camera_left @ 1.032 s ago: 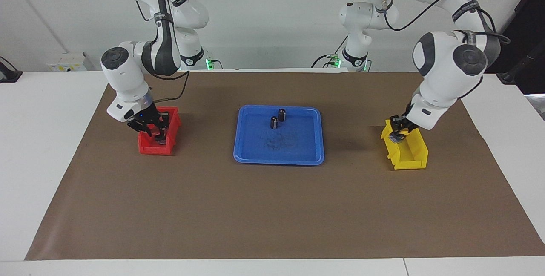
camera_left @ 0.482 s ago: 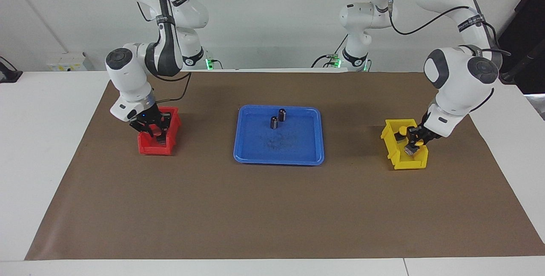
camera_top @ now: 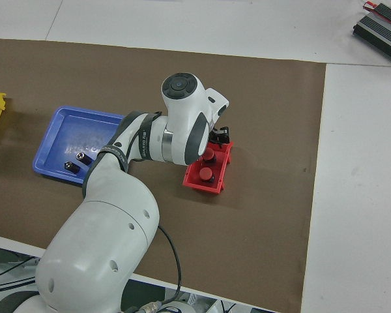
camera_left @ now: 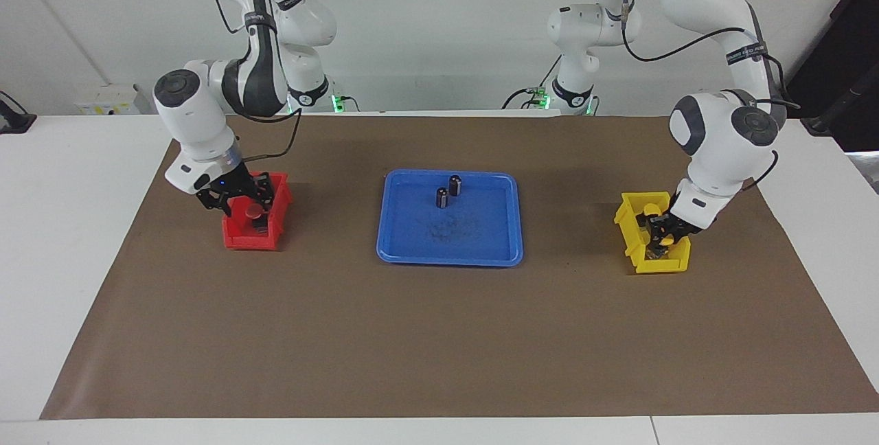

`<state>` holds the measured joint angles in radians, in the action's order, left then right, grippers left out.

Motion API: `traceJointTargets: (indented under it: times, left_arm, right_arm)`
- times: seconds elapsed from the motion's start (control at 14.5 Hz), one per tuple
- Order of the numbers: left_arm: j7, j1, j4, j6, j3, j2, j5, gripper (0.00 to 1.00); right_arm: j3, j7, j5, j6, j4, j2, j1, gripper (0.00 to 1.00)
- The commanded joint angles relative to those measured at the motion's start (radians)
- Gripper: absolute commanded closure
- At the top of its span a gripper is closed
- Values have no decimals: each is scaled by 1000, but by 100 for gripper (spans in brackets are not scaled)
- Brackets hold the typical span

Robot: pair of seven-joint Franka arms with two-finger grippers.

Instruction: Sort red and yellow buttons by color

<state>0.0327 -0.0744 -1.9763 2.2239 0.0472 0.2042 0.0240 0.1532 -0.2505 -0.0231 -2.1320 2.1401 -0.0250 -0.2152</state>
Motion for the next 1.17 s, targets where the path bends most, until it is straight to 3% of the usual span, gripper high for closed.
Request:
traceJointTargets:
  times: [0.0,0.14,0.21,0.34,0.48,0.69,0.76,0.89,1.1]
  left_arm:
    - [-22,13,-44,66,-7,0,21,99]
    - [-22,13,-55,85,-7,0,21,92]
    - [-22,13,-56,88,-7,0,21,79]
    - [-23,25,-58,89,-7,1,21,68]
    - [-23,27,-58,88,-7,4,21,56]
    - [-22,25,-45,76,-7,6,19,26]
    - [-20,25,-44,76,-7,6,21,20]
    - [-20,24,-41,71,-7,4,21,17]
    - [-22,24,-7,25,-7,4,21,17]
  right_arm:
    - [9,23,11,232,-240,16,7,0]
    - [11,130,11,386,-381,13,17,0]
    - [9,160,11,447,-432,10,19,0]
    - [9,168,12,542,-534,11,17,0]
    - [6,168,14,569,-581,13,7,0]
    - [-3,166,9,627,-597,8,-10,0]
    - [-1,165,8,638,-594,7,-19,0]
    - [-4,166,8,630,-568,-6,-18,0]
    - [-133,168,8,630,-555,-21,105,0]
